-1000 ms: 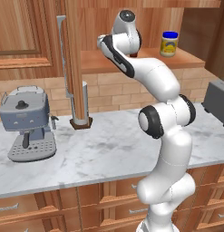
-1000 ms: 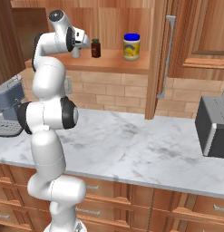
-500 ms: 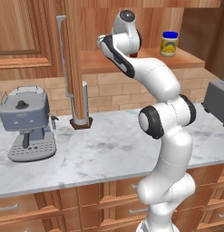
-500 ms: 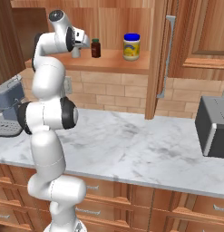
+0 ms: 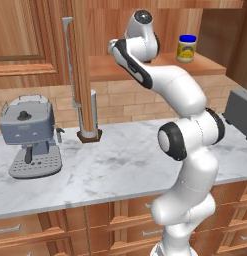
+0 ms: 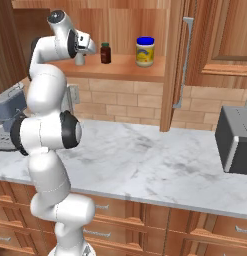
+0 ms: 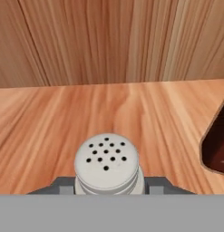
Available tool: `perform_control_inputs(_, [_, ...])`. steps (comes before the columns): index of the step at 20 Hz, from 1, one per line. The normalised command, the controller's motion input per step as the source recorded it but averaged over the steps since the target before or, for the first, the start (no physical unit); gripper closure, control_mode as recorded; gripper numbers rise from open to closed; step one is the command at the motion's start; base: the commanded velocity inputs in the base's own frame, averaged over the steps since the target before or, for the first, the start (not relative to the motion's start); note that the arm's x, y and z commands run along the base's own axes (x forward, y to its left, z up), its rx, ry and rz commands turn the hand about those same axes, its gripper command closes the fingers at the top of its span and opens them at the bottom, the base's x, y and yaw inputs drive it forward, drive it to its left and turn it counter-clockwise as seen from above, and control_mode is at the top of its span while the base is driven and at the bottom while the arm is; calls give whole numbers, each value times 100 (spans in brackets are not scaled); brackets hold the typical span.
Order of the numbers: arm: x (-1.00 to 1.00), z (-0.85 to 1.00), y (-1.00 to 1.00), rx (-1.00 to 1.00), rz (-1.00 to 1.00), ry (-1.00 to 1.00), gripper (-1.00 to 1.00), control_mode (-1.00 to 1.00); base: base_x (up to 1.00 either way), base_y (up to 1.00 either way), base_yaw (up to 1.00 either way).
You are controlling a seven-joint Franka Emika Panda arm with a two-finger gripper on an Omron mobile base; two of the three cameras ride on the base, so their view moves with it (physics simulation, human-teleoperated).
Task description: Collect the paprika, mayonnaise, and shaker from the cabinet and place them next to the stove.
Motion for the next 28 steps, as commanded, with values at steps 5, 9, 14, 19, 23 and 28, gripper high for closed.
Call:
perform_control_inputs(5, [-72,-5,-1,0,1,-7,100,-100,0,0,0])
perform_control_inputs(9, [-84,0,-3,0,0,-3,100,-100,0,0,0])
perform_control_inputs(14, [-76,-1,-6,0,0,0,100,-100,0,0,0])
perform_control_inputs(19, [-86,-3,-20,0,0,0,100,-100,0,0,0])
perform_control_inputs(23, [-92,0,-29,0,0,0,100,-100,0,0,0])
perform_control_inputs(28, [-92,-6,-26,0,-1,-1,100,-100,0,0,0])
